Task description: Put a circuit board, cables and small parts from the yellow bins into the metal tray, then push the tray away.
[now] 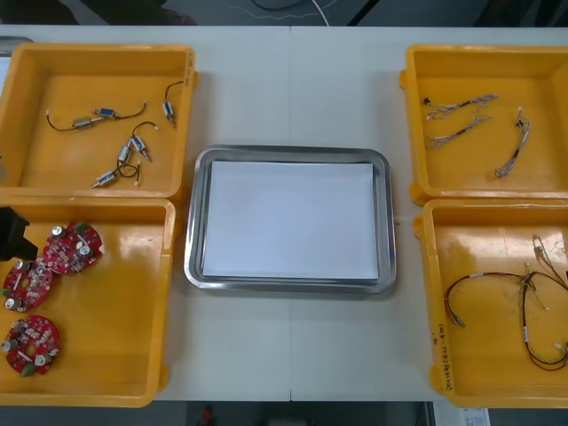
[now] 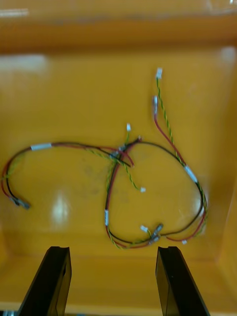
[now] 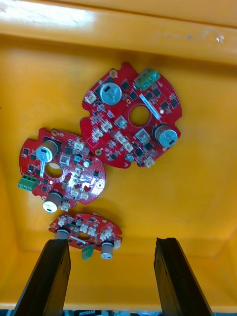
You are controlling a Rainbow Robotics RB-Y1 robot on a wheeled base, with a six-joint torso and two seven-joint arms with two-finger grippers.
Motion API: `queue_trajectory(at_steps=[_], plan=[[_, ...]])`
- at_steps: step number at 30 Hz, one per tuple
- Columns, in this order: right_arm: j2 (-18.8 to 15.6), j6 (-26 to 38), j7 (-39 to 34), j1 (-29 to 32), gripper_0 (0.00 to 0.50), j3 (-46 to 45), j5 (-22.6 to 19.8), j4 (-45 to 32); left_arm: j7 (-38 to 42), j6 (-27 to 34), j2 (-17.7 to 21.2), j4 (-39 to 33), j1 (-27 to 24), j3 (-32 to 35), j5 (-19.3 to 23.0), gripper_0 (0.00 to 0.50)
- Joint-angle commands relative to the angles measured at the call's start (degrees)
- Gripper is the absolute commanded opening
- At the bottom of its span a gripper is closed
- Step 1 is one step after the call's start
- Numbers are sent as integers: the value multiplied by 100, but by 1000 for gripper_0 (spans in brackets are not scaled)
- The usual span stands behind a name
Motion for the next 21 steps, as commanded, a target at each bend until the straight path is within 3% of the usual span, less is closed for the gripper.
queue_trajectory(at_steps=[1, 9, 18, 21], plan=[[-581, -412, 130, 546, 500, -121, -184, -130, -170, -250, 100, 159, 70, 316, 38, 500], [-1003, -1572, 341, 1091, 500, 134, -245, -130, -47, -417, 126, 220, 430, 474, -15, 500], [-1039, -2117, 648, 1135, 500, 591, 36, 2, 58, -804, 126, 220, 940, 659, -32, 500], [-1039, -2416, 1132, 1162, 500, 670, 18, 231, 58, -1076, 126, 220, 1142, 667, -50, 500]])
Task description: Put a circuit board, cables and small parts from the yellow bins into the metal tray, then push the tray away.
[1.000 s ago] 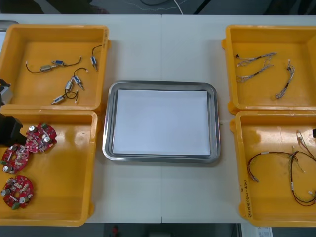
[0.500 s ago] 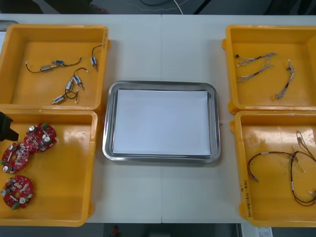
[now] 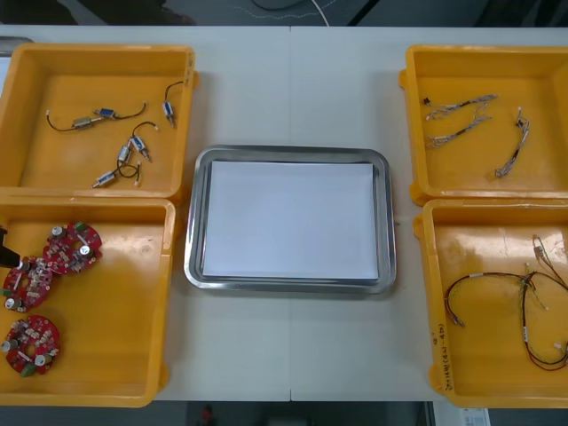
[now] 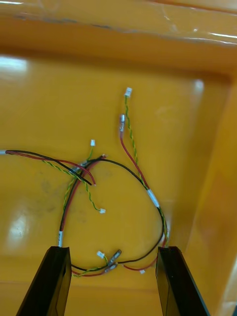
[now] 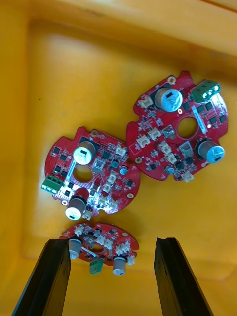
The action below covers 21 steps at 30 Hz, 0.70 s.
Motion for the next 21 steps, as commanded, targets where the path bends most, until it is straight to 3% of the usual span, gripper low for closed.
queue_trajectory(at_steps=[1, 11, 21], plan=[[-222, -409, 853, 137, 500, 202, 8, 312, 57, -422, 126, -21, 452, 198, -54, 500], [-257, -1094, 2163, 137, 500, 396, -142, 1085, 57, -993, 126, -21, 918, 242, 8, 500], [-504, -1674, 2532, 137, 500, 897, -142, 1428, 110, -1600, 126, 31, 1384, 242, 175, 500]])
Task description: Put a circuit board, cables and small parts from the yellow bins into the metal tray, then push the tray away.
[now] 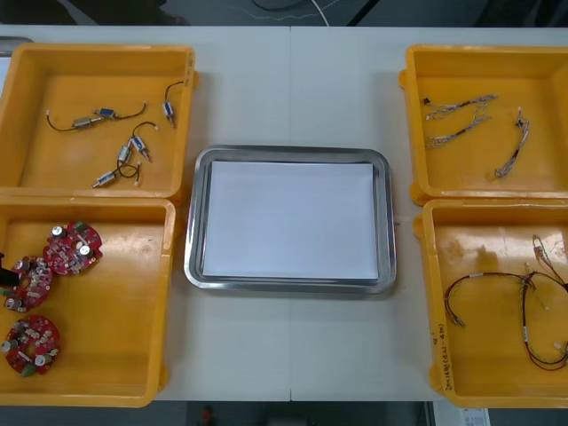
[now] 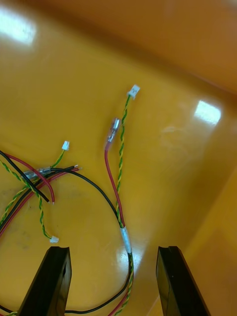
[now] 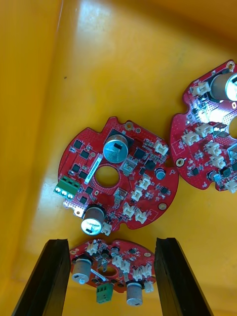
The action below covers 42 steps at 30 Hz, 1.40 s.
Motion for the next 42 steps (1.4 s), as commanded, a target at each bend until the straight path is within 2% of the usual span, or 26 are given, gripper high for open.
queue_trajectory(at_steps=[1, 30, 42], plan=[[-353, -85, 176, 119, 500, 242, -44, 23, 110, -255, 117, 48, 372, 193, 137, 500], [-476, -858, 396, 58, 500, 840, -132, 866, 48, -905, 117, 540, 416, -361, 101, 500], [-476, -867, 387, 58, 500, 936, -220, 1007, 39, -1002, 117, 593, 469, -493, 5, 500]])
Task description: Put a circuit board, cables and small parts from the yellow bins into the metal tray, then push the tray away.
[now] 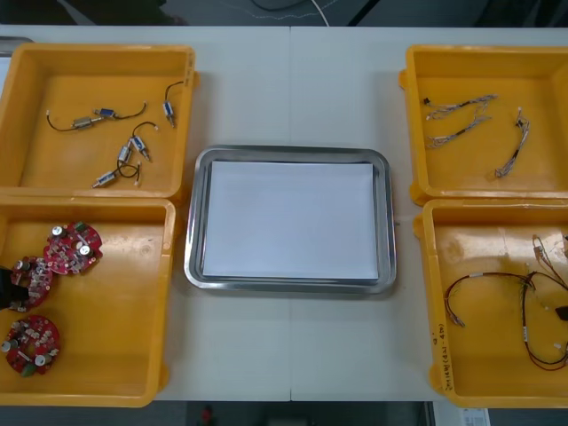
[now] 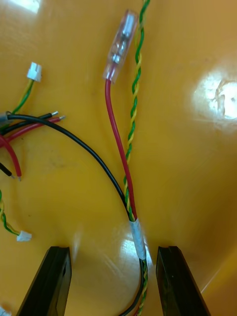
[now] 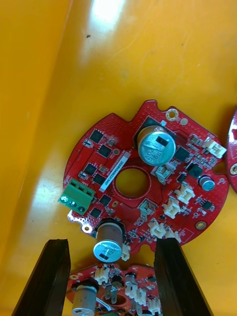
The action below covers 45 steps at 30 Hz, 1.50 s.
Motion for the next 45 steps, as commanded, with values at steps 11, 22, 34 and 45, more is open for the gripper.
queue_trajectory(at_steps=[11, 22, 34, 45], plan=[[-251, -212, 70, 57, 500, 276, -197, 192, -13, -208, 117, 23, 332, -75, -167, 500], [-251, -265, 88, 57, 0, 311, -215, 253, 22, -401, 117, 31, 341, -215, -273, 500], [-268, 289, 97, 48, 0, -14, -276, -55, 13, -419, 117, 49, 332, -215, -343, 352], [-268, 1783, 70, -31, 0, -1095, -329, -1162, 4, -419, 117, 40, 315, -233, -316, 0]])
